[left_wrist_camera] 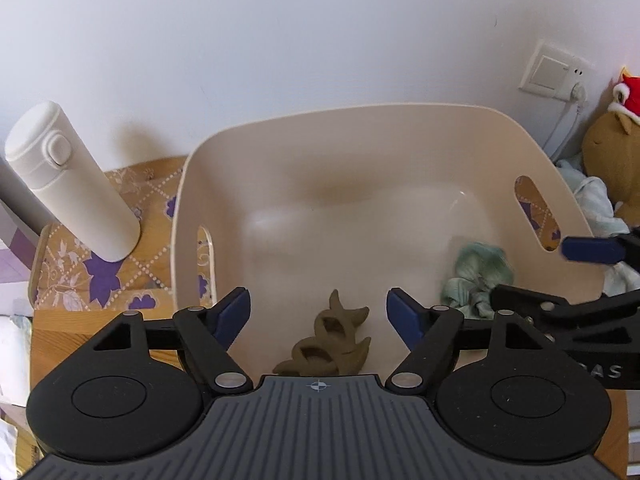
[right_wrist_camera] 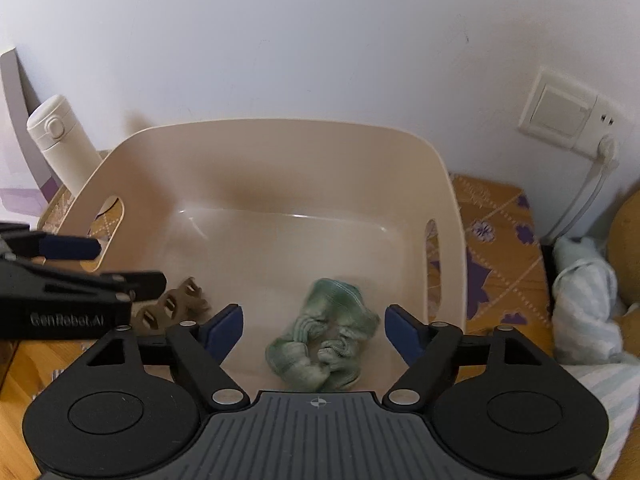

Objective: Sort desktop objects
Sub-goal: 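Carry both items into the beige basket and open both tools, then move both tools back toward the remaining objects on the table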

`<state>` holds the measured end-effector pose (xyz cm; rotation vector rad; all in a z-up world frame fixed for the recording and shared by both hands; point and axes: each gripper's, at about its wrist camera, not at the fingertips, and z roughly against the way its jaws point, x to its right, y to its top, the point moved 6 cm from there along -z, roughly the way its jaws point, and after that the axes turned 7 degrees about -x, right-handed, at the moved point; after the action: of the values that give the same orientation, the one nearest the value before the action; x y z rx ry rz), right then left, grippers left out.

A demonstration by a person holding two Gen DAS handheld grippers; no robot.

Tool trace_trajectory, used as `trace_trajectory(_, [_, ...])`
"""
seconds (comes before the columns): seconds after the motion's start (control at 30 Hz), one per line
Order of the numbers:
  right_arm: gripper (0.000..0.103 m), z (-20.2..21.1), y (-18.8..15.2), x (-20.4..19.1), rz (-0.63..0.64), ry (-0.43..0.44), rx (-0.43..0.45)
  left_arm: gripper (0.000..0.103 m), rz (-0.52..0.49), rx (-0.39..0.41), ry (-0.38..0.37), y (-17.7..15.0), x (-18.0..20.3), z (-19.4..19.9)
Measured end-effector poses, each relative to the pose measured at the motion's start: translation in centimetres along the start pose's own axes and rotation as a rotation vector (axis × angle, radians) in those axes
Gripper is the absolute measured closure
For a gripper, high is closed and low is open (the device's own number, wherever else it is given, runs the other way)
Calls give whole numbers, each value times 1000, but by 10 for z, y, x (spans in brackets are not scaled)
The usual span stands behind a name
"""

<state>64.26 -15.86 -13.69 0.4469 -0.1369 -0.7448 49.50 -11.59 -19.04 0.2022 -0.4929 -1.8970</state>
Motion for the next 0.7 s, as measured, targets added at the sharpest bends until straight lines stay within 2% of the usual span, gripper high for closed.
trace_trajectory(0.07, [8,10,-1,-1,10,-14,19,26,-16,16,3,-1,-1,8])
trace_trajectory(0.17, [0,23,-2,1,2,-25,54,24,-40,46,1,-6,-3,22])
trace_trajectory(0.37, [0,41,-10,2,-42,-25,99,24,-54,66,-6,-28,-18,46])
trace_trajectory(0.7, [0,71,-48,6,-88,-24,115,23,-47,79,-9,-72,-45,84])
